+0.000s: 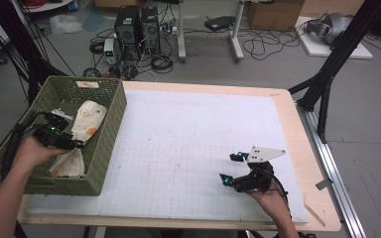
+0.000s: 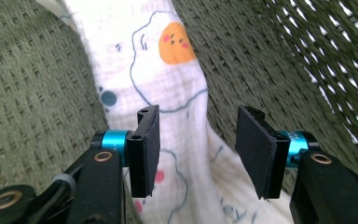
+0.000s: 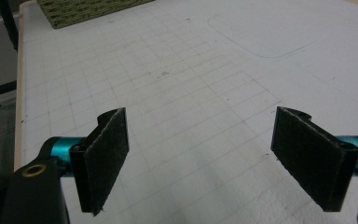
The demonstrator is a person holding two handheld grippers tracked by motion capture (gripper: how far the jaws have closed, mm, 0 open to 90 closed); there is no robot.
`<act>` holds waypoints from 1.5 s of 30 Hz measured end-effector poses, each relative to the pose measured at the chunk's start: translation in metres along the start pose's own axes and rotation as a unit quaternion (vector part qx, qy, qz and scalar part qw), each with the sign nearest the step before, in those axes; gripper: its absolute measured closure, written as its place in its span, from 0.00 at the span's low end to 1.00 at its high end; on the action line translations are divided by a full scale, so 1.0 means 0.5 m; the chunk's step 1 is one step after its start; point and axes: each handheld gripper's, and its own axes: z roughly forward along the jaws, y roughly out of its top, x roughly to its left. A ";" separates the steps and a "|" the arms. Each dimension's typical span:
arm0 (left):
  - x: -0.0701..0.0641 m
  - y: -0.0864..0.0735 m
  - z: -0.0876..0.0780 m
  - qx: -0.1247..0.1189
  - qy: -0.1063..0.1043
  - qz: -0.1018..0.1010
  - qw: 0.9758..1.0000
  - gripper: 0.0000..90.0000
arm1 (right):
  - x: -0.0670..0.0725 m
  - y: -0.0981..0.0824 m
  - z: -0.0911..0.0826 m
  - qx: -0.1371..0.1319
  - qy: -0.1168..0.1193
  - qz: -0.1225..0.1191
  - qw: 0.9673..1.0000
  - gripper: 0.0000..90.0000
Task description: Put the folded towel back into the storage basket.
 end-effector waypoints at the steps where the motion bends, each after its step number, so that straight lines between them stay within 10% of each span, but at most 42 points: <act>1: 0.001 -0.004 -0.005 -0.003 -0.004 0.004 1.000 0.55 | 0.000 0.000 0.000 0.000 0.000 0.000 1.000 0.20; 12: 0.028 -0.048 -0.051 0.001 -0.014 0.013 1.000 0.80 | -0.002 -0.001 0.001 0.002 -0.001 0.000 1.000 0.20; 18: 0.010 -0.043 0.002 0.068 -0.053 0.055 0.995 0.93 | -0.007 -0.002 -0.003 -0.003 -0.002 0.004 1.000 0.20; 22: 0.002 -0.045 0.033 0.089 -0.073 0.082 0.990 0.93 | -0.012 -0.004 -0.004 -0.003 -0.005 0.010 1.000 0.20; 32: 0.001 -0.041 0.053 0.073 -0.078 0.110 0.988 0.78 | -0.019 -0.003 0.009 0.001 -0.003 0.012 1.000 0.20; 39: 0.015 -0.013 0.012 -0.009 -0.064 0.092 0.994 0.89 | -0.021 -0.004 0.004 -0.005 -0.004 0.017 1.000 0.20; 45: 0.016 0.047 -0.015 -0.083 -0.051 0.083 0.992 0.89 | -0.019 -0.003 0.001 -0.009 -0.008 0.015 1.000 0.20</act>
